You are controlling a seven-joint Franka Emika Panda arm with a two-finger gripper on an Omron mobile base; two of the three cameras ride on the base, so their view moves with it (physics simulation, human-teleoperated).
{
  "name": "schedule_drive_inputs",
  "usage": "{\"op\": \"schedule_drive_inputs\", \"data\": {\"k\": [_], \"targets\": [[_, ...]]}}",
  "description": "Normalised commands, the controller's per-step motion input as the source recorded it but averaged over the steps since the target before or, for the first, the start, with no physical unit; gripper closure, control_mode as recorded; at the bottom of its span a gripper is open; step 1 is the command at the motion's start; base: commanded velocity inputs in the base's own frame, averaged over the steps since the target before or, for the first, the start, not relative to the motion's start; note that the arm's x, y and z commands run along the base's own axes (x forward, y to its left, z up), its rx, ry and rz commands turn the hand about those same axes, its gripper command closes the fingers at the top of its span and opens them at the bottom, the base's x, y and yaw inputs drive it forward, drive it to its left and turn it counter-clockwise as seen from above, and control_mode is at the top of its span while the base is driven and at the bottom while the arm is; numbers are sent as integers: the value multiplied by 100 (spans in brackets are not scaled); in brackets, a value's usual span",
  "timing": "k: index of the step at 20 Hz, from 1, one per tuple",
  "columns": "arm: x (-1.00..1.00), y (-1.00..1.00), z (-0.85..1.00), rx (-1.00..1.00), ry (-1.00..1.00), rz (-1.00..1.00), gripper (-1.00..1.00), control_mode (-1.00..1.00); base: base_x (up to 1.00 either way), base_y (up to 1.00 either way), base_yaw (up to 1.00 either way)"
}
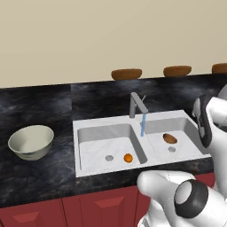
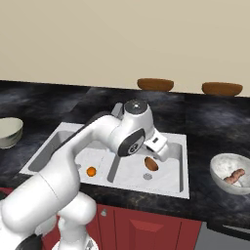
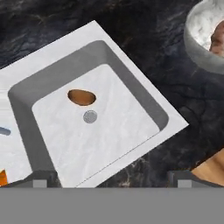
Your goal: Pick the potatos from the sink and place them in one bowl. Place the tangerine in the other bowl. Then turn off the sink faucet.
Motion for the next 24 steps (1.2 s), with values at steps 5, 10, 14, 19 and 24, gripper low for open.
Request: {"op": "schedule_drive_inputs", "data": {"k": [5,10,14,19,24], "targets": [[14,19,-2,0,8,55,-100,-100,0,0,0],[21,37,-1,0,19,48,-100,-100,0,0,0],[34,11,-16,-2,15,30,-100,-100,0,0,0],[35,0,-26,0,2,13,-100,-100,0,0,0],[23,0,-23,0,0,10,-100,-100,0,0,0]]}}
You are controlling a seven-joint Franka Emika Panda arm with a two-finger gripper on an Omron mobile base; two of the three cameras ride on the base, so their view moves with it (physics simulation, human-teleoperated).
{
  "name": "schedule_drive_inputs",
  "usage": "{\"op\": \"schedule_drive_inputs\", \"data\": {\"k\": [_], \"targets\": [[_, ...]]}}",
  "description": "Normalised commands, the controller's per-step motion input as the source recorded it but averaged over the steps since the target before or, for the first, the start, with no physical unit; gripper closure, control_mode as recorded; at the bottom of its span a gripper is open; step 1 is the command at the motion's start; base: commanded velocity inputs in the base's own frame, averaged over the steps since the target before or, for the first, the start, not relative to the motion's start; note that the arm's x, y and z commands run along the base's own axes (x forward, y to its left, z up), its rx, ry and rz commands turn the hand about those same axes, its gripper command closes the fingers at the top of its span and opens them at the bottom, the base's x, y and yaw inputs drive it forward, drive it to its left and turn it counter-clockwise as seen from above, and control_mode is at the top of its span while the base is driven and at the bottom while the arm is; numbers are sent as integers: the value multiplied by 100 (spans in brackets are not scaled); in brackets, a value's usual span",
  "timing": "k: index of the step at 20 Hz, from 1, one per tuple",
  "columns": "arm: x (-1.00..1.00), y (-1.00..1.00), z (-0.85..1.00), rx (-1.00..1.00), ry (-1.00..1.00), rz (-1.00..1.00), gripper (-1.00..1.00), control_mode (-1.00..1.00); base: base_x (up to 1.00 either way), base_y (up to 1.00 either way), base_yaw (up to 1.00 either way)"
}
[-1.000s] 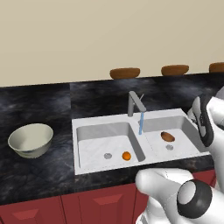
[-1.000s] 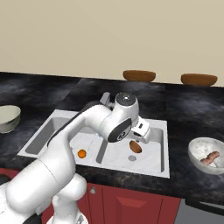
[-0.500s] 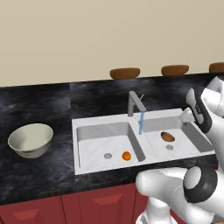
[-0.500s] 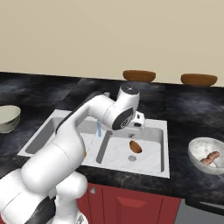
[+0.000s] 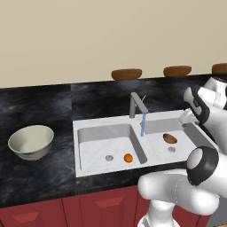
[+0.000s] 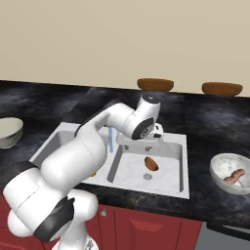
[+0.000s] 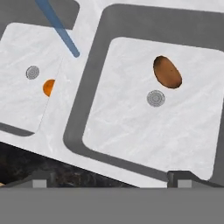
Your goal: Pick the potatos from the sink and place them in one bowl. Place the tangerine in the other bowl. Then turn off the sink faucet.
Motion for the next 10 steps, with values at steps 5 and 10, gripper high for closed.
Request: {"op": "schedule_drive_inputs", "data": {"k": [5,10], "targets": [[33,0,-35,-1,2,8,-100,-100,0,0,0],[31,0,-44,-2,4,5,-100,-100,0,0,0]]}}
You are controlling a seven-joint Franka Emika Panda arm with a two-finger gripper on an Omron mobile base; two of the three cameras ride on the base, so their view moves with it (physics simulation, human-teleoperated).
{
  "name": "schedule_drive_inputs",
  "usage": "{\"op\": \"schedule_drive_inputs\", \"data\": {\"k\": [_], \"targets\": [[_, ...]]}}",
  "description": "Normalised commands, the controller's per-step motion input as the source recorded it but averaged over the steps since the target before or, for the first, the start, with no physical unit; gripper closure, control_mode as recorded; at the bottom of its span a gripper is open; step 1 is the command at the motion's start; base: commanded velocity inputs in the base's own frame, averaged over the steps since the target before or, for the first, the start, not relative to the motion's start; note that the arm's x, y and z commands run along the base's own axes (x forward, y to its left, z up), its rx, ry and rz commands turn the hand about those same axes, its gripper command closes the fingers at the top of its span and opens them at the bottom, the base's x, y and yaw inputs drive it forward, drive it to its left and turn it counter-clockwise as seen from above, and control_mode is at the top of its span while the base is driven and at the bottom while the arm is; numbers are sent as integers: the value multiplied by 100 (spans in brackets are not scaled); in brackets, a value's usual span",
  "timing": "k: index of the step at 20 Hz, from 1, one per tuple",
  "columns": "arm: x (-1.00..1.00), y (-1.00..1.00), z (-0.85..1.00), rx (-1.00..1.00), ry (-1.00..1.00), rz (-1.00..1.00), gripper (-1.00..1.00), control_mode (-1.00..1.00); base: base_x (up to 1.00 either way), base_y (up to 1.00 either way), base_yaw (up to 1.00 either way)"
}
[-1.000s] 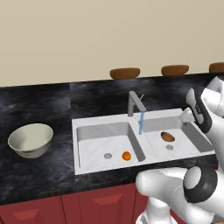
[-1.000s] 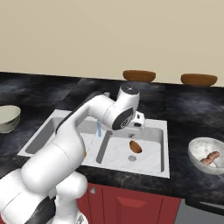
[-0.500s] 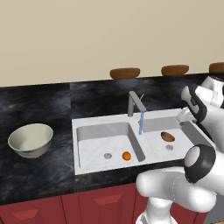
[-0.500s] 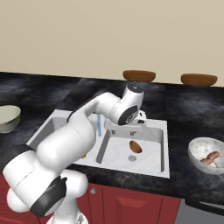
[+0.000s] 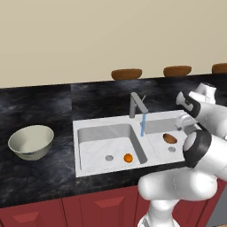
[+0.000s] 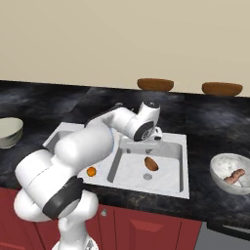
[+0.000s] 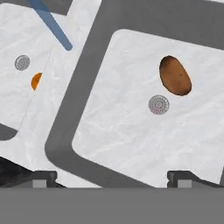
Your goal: Pick the potatos from the sink and place them in one bowl. Place the tangerine in the other bowl. Then turn off the sink faucet.
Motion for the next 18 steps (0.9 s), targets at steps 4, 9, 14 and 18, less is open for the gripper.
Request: {"op": "schedule_drive_inputs", "data": {"k": [4,9,14,18], "targets": [[30,-2,-37,0,1,2,-100,-100,0,0,0],[29,-1,-23,0,0,1,-100,-100,0,0,0],[29,-12,-14,0,2,0,-100,-100,0,0,0],[23,-34,-13,0,8,1,-100,-100,0,0,0]]}}
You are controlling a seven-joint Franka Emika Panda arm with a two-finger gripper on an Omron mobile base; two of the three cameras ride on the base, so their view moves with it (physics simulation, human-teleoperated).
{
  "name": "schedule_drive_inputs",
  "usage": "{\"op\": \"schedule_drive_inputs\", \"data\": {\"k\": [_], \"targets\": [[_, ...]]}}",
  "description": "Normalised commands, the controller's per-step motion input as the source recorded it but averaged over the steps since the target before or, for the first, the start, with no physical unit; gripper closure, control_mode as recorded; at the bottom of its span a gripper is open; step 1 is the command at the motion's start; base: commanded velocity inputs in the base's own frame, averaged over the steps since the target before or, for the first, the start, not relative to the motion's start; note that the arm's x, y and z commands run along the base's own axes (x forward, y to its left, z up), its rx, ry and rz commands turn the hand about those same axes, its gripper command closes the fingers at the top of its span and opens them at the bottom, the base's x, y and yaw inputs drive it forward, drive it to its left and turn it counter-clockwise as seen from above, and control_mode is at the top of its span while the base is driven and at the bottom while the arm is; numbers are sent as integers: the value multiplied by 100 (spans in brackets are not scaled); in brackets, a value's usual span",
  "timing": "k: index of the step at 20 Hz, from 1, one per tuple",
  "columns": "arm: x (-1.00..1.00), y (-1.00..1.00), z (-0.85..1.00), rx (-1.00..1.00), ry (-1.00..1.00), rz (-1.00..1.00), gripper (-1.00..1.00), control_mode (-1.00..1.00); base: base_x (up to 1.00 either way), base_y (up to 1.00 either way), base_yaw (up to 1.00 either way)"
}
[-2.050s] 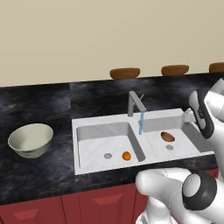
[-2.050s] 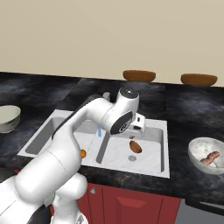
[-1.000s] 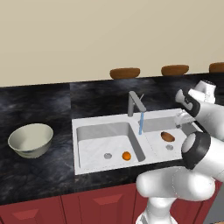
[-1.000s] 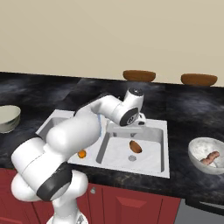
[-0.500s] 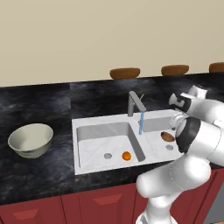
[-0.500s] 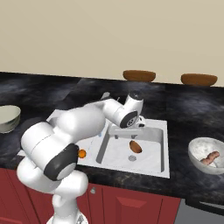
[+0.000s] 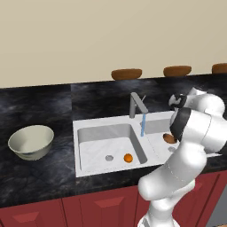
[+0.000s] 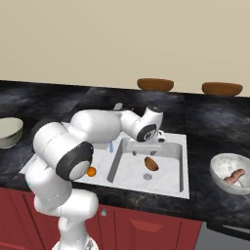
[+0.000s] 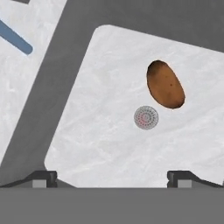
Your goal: Pick the potatos from the sink and place them in one bowl. Place the tangerine in the other bowl. Then turn off the sink faucet.
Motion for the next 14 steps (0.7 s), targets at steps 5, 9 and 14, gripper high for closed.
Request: {"op": "schedule_drive_inputs", "data": {"k": [5,9,14], "targets": [[15,-30,-37,0,1,0,-100,-100,0,0,0],[20,-12,-26,6,-1,0,-100,-100,0,0,0],[36,-3,-12,9,-1,0,-100,-100,0,0,0]]}}
